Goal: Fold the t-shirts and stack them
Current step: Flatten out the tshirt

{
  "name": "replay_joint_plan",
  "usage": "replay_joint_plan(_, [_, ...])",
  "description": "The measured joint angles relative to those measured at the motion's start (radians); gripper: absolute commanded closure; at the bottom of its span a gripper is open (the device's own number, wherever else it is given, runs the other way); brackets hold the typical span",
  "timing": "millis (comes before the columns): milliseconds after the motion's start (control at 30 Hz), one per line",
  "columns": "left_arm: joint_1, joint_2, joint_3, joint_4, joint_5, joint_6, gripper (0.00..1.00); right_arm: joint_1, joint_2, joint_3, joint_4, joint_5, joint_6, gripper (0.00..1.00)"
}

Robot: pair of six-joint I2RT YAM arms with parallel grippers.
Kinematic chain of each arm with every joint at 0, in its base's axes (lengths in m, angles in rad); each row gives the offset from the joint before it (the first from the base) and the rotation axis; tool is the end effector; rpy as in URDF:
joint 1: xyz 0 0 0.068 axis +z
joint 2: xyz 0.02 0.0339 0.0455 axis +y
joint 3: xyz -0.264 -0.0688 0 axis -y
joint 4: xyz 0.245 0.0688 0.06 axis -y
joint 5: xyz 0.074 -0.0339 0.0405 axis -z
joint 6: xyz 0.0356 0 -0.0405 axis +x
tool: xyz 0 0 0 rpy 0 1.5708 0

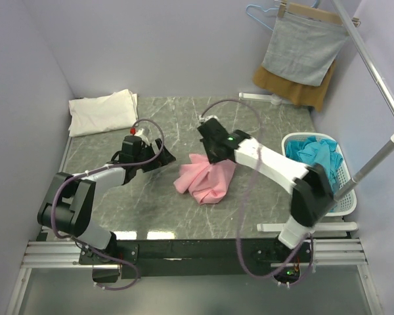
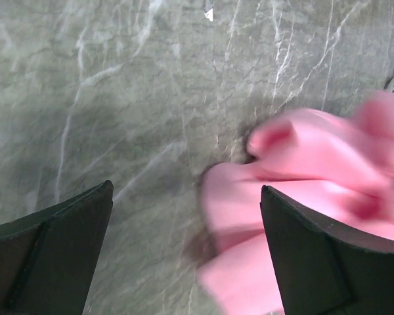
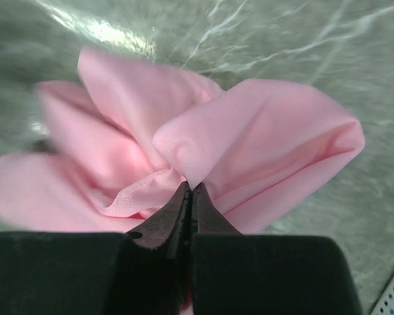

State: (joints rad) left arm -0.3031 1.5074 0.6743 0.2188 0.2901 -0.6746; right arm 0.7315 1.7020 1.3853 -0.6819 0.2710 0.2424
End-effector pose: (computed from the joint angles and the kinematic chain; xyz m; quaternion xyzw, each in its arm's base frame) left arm 0.2841 -0.0995 0.1737 -0.0969 0.8757 -0.3272 0.3418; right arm 0.2778 0.2365 0.2649 -0.1932 0.9315 0.0163 0.3078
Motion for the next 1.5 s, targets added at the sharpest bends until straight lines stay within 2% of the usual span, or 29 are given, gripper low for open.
replay_joint_plan(100, [-0.016, 0.039, 0.035, 0.0, 0.002, 0.001, 0.0, 0.0, -0.175, -0.059, 0.019, 0.003, 0.021, 1.0])
replay_joint_plan(233, [-0.056, 0.087, 0.083, 0.006, 0.021, 0.001, 0.0, 0.0, -0.306, -0.114, 0.025, 0.013, 0.05, 1.0])
replay_joint_plan(500, [-0.168, 0.215, 0.142, 0.086, 0.133, -0.01, 0.01, 0.0, -0.398, -0.286, 0.002, -0.034, 0.083, 1.0])
replay_joint_plan(800, [-0.265, 0.373, 0.198, 0.264, 0.272, -0.105, 0.0, 0.0, -0.462, -0.264, 0.003, -0.055, 0.082, 1.0])
replay_joint_plan(833, [-0.27, 0.384, 0.198, 0.285, 0.286, -0.116, 0.04, 0.0, -0.462, -0.259, 0.003, -0.056, 0.082, 1.0])
replay_joint_plan(867, [-0.275, 0.395, 0.198, 0.314, 0.303, -0.134, 0.15, 0.0, -0.462, -0.256, 0.004, -0.056, 0.082, 1.0])
replay_joint_plan(900, [-0.278, 0.403, 0.198, 0.338, 0.317, -0.145, 0.57, 0.0, -0.462, -0.252, 0.004, -0.057, 0.082, 1.0])
replay_joint_plan(933, [-0.282, 0.415, 0.198, 0.372, 0.34, -0.161, 0.93, 0.0, -0.462, -0.251, 0.006, -0.059, 0.082, 1.0])
replay_joint_plan(967, [-0.284, 0.424, 0.198, 0.403, 0.356, -0.185, 0.99, 0.0, -0.462, -0.251, 0.008, -0.062, 0.082, 1.0])
replay_joint_plan(1100, [-0.29, 0.456, 0.198, 0.505, 0.418, -0.231, 0.99, 0.0, -0.46, -0.235, 0.012, -0.085, 0.081, 1.0])
replay_joint_plan(1233, [-0.288, 0.448, 0.2, 0.509, 0.439, -0.238, 0.99, 0.0, -0.46, -0.204, 0.032, -0.108, 0.074, 1.0])
replay_joint_plan(1333, [-0.273, 0.396, 0.2, 0.425, 0.427, -0.199, 0.99, 0.0, -0.461, -0.177, 0.059, -0.122, 0.063, 1.0])
replay_joint_plan(1500, [-0.172, 0.165, 0.217, 0.182, 0.361, -0.08, 0.99, 0.0, -0.463, -0.147, 0.113, -0.136, 0.039, 1.0])
